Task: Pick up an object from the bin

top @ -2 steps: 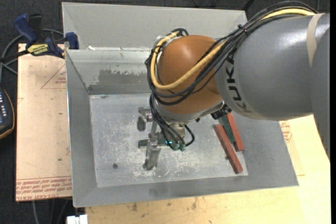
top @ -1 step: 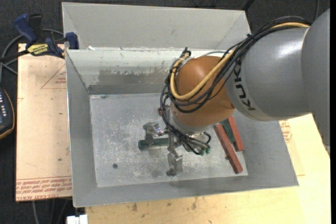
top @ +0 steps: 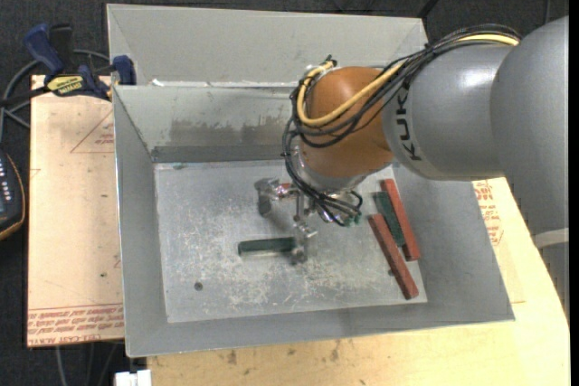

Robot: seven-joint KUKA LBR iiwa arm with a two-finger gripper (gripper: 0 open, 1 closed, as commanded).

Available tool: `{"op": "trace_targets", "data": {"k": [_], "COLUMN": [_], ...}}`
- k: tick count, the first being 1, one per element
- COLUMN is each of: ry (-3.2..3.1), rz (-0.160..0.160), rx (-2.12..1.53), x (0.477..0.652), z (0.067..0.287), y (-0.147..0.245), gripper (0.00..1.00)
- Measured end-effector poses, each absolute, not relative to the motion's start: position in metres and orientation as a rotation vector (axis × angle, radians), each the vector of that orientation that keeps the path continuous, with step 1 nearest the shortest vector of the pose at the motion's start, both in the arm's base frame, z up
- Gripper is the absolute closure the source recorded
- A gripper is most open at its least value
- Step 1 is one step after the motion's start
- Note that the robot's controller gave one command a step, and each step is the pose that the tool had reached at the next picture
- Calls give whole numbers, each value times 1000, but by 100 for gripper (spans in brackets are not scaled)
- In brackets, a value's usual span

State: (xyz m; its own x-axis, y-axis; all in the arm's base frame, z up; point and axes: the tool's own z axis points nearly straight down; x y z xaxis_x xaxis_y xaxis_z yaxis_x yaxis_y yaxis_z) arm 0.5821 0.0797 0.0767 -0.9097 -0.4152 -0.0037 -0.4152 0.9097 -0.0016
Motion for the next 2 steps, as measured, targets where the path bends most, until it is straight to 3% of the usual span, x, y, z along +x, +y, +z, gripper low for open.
{"op": "trace_targets", "data": {"k": [1,2], "ry": [3067,3018], "rz": [3,0], "rx": [-672,-823], "x": [580,606], "z": [79,219], "y": [83,94], "gripper": [100,100]}}
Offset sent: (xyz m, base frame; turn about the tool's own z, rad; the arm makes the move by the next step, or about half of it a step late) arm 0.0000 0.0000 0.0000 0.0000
